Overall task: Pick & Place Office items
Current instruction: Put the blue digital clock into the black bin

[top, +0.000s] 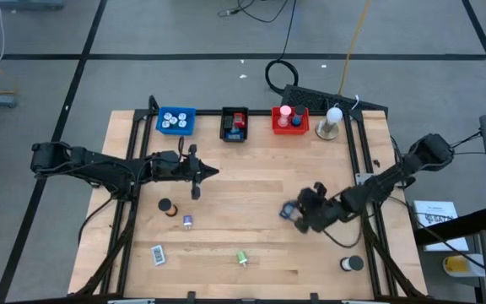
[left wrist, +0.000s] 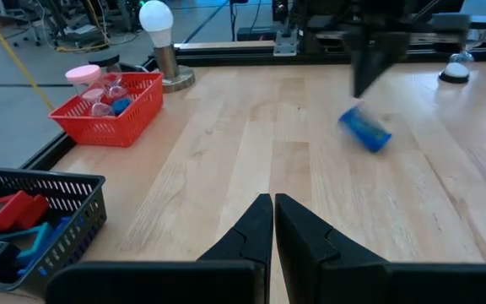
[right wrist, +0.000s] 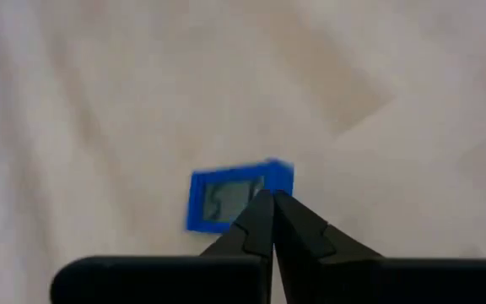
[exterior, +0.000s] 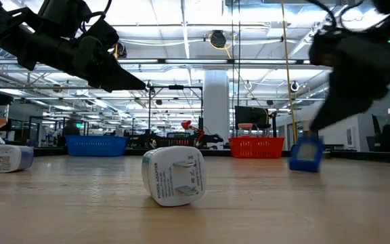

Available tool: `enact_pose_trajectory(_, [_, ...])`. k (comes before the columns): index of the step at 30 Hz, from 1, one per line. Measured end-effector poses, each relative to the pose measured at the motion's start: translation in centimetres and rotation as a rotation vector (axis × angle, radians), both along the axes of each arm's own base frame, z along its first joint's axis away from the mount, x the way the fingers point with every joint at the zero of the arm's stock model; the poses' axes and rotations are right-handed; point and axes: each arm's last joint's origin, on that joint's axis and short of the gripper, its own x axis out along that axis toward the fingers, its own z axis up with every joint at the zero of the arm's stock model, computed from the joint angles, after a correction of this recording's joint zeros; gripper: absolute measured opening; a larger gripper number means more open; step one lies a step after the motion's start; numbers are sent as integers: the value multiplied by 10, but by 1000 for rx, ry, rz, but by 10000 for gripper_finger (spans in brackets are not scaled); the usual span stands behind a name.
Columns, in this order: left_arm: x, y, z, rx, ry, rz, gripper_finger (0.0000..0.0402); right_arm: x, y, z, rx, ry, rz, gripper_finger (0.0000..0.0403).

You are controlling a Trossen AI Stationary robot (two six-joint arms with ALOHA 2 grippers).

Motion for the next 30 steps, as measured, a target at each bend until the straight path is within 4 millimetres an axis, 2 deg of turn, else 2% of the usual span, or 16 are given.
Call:
enact_pose_trajectory(4, [0, 0, 0, 0, 0, 0, 24, 12, -17, 0, -24, -172, -122, 1])
enact_pose_trajectory(8, [0, 0, 0, 0, 0, 0, 24, 11, -35, -15, 72, -269, -123, 1])
enact_pose_trajectory(11, [0, 0, 0, 0, 0, 0, 24, 8, -44, -24, 87, -191, 14, 3])
enact_pose_trajectory(13, [0, 0, 0, 0, 0, 0, 24, 10, -43, -19, 53, -148, 153, 15])
enact_pose_trajectory(17, [0, 0, 0, 0, -4, 0, 24, 20, -41, -1, -50, 17, 300, 63])
enact_pose_trajectory(23, [0, 0, 1, 1, -6, 0, 24, 42, -40, 19, -231, 242, 491, 164])
enact_pose_trajectory(27, [0, 0, 1, 1, -8, -1, 24, 58, -36, 17, -354, 376, 672, 222])
enact_pose_trajectory(30, [0, 0, 1, 1, -8, 0, 24, 71, -33, 11, -397, 448, 792, 251])
